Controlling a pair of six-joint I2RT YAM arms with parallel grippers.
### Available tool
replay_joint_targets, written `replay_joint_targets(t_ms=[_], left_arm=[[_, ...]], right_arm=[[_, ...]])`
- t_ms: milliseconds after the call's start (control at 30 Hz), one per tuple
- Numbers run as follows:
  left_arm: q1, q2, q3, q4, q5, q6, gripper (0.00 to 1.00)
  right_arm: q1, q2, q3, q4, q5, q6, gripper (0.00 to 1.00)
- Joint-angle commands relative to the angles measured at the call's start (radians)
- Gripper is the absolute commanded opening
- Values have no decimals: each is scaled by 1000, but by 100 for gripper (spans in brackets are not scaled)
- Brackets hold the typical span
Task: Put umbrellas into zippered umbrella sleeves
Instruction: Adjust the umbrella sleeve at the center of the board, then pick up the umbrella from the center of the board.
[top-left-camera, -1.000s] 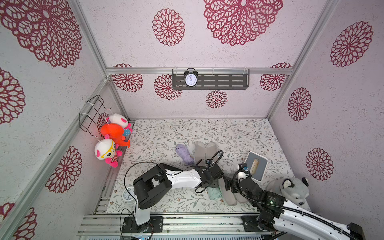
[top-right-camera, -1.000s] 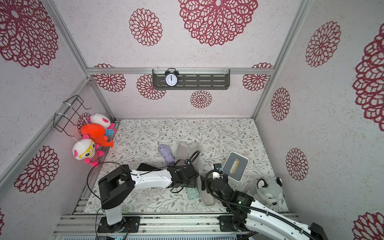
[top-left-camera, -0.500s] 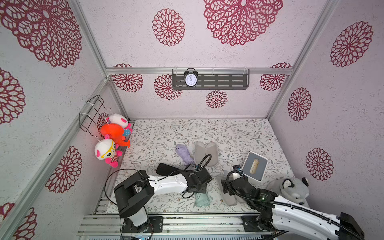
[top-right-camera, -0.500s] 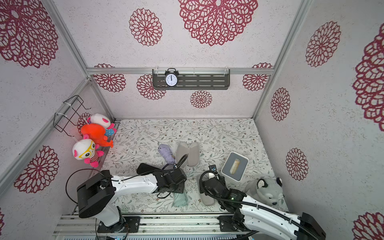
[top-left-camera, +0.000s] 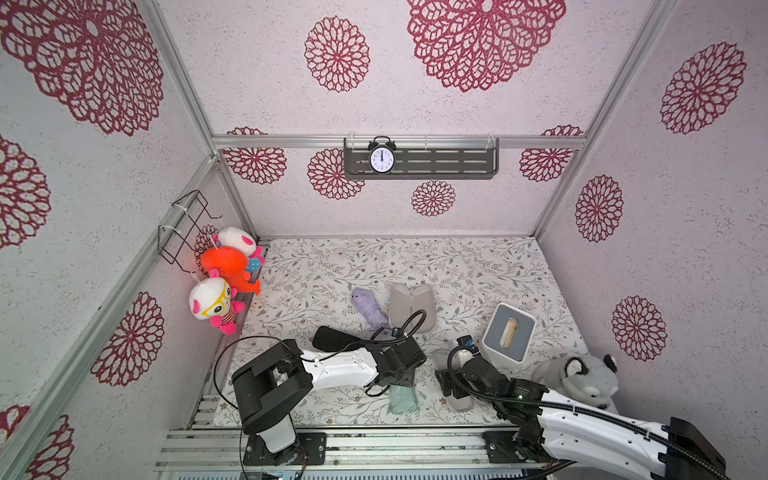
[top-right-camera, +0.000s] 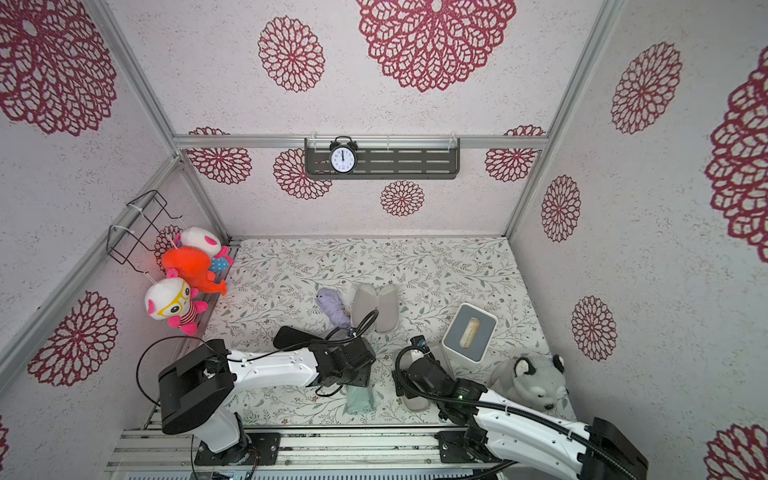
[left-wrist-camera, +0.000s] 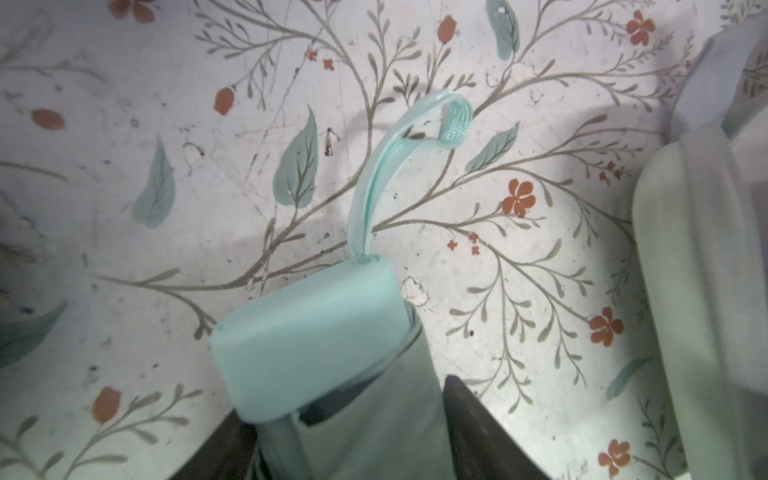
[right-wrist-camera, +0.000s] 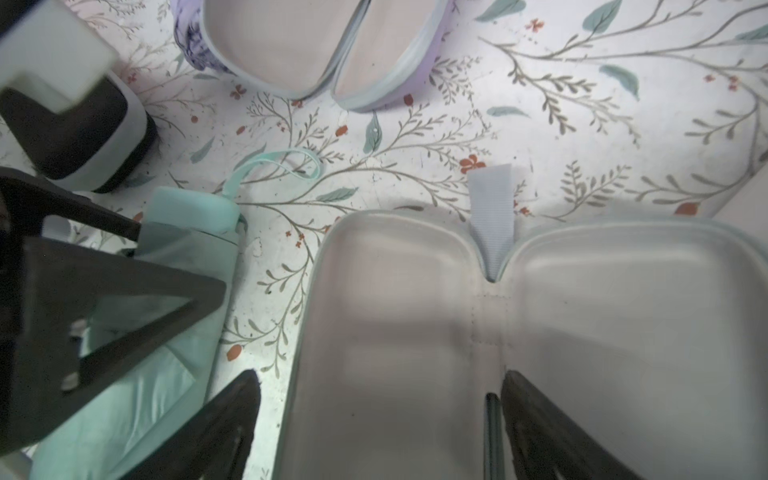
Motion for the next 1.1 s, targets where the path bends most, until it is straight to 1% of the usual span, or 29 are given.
replay_joint_targets(t_ms=[0, 33, 67, 133, 233, 333, 400, 500, 567, 600, 633, 667, 733, 800, 867, 967, 1067], left_arm=[[28, 52, -86, 15, 114, 13, 55], [42, 42, -112, 61, 151, 19, 52], [47, 32, -127, 84, 156, 17, 49], [43, 18, -118, 51, 109, 21, 48], [48, -9, -129, 46, 102, 26, 43], [51, -20, -129, 26, 87, 26, 42], [53, -32, -127, 10, 73, 25, 42], [53, -82, -117, -37, 40, 27, 40], [51, -134, -104, -75, 19, 28, 36], [45, -164, -95, -92, 3, 26, 36], [36, -191, -84, -105, -13, 22, 36], [29, -210, -73, -112, -22, 15, 36], [1, -230, -38, -96, -32, 7, 35], [-27, -219, 12, -77, -30, 7, 33], [-53, -195, 71, -69, -53, 1, 31], [-83, -138, 181, -91, -78, 15, 31], [-95, -89, 235, -53, -70, 11, 32]], right_arm=[[-3, 45, 1, 136, -59, 26, 92], [-3, 73, 1, 181, -87, 30, 92], [-3, 92, -2, 225, -114, 30, 92], [-1, 136, -14, 333, -147, 38, 92], [2, 201, -11, 455, -160, 59, 94], [5, 251, 8, 536, -142, 64, 95], [6, 255, 22, 555, -140, 55, 96], [6, 243, 94, 483, -136, 20, 99], [-2, 231, 116, 503, -215, 4, 99], [-2, 220, 138, 463, -219, -7, 99], [0, 199, 159, 399, -195, -20, 99], [2, 166, 166, 345, -151, -26, 99], [2, 54, 156, 224, -21, -23, 99], [-1, -54, 150, 107, 88, -21, 99], [-26, -115, 160, -17, 152, -21, 99], [-108, -97, 196, -203, 199, -7, 97], [-154, -90, 183, -231, 180, -5, 97]])
